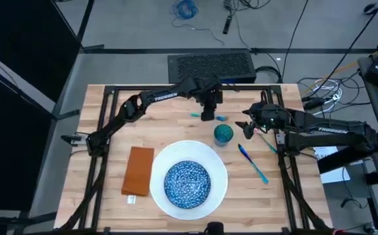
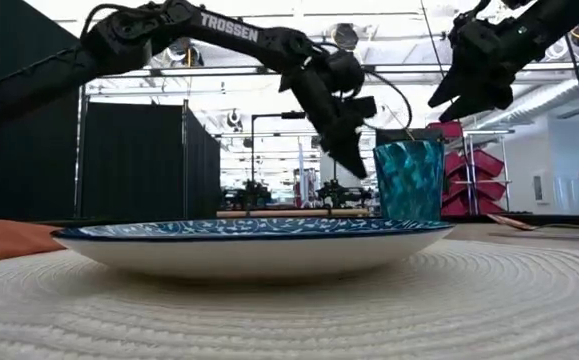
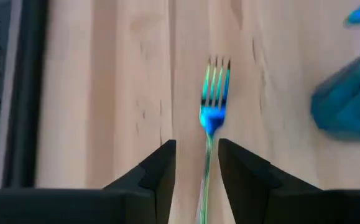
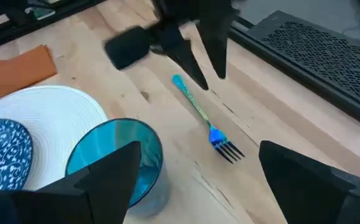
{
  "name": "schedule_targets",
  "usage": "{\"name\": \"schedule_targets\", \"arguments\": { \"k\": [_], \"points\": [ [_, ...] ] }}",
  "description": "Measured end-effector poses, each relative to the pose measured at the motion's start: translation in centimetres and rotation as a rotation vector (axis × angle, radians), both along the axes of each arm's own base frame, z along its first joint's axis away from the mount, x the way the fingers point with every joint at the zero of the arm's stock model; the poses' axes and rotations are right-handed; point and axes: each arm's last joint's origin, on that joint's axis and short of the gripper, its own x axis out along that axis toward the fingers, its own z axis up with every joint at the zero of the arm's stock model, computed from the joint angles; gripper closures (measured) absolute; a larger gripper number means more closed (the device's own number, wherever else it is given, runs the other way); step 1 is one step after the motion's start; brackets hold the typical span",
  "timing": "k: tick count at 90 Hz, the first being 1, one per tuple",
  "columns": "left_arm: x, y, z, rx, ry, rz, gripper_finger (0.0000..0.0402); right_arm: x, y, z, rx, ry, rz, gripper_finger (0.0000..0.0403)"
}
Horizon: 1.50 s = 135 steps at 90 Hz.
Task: Set table place
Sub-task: Stack the blue fork on top of the brown table napkin
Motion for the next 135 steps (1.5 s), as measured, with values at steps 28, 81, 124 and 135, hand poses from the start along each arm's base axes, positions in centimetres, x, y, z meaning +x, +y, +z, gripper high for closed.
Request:
{"name": "schedule_targets", "arguments": {
  "k": [28,81,124,135],
  "points": [
    [-1.4,2.0,0.0,-0.023,0.041,0.044,0.0295,0.5,-1.1,-0.8,0.075,0.017,-0.11,0.0108],
    [-6.3,3.6,5.8,-0.259,-0.014,0.001,0.0295,3.2,-5.4,-5.2,0.187,0.224,-0.212,0.0403],
    [-7.8,4.7,7.7,-0.203,-0.009,0.154,0.032,4.0,-10.5,-9.1,0.266,0.239,-0.209,0.0403],
    [-7.5,4.6,7.9,-0.199,-0.037,0.162,0.0324,3.8,-11.3,-10.2,0.29,0.267,-0.218,0.0403]
  ]
}}
